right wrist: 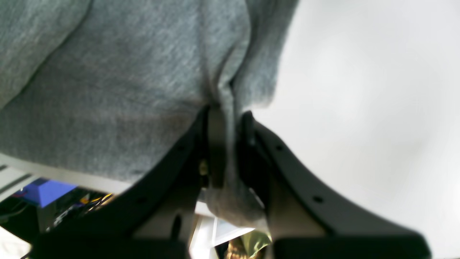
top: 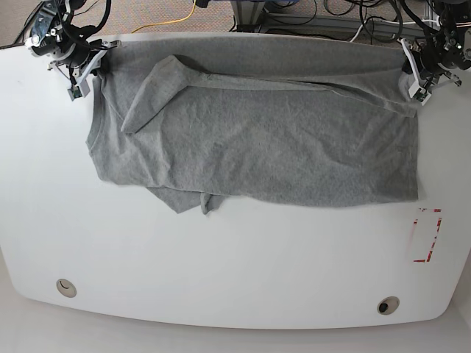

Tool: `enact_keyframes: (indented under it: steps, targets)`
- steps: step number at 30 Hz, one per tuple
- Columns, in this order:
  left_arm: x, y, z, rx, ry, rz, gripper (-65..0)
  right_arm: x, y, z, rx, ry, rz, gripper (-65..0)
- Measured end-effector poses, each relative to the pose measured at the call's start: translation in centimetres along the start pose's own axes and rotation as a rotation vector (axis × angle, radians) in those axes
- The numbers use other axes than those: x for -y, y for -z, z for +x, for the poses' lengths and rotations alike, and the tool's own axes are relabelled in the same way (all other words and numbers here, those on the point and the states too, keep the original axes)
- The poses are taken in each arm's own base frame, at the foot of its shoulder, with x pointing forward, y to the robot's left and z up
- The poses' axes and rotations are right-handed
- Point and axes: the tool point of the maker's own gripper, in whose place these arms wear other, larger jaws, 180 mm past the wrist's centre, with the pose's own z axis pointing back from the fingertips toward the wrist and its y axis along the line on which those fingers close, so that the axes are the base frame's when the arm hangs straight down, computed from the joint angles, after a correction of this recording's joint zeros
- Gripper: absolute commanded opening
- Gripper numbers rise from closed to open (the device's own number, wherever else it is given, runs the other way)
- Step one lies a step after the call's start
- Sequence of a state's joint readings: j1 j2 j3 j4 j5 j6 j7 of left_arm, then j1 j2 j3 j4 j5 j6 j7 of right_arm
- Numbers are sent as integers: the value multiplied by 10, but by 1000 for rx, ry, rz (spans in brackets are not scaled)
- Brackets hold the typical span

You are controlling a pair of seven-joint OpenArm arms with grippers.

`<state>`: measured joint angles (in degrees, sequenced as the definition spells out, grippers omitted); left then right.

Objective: Layout the t-shirt on the table in an organized manner, then fold the t-shirt properly

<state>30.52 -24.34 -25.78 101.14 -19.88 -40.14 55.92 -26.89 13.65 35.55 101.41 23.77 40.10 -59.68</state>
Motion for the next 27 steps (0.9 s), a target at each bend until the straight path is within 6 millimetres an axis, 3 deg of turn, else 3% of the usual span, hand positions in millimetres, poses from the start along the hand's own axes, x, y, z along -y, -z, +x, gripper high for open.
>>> enact_keyframes:
  steps: [21,24,27]
  targets:
    - [-14,-7,2,-7,37,22,-593,-2,-5,-11,-21,-1,-1,-644]
    - [-15,-8,2,-9,42,26,-506,-2,-5,-11,-22,-1,0,-583]
    - [-16,-8,1,-14,44,30,-376,-2,-6,-11,-21,-1,-2,-442]
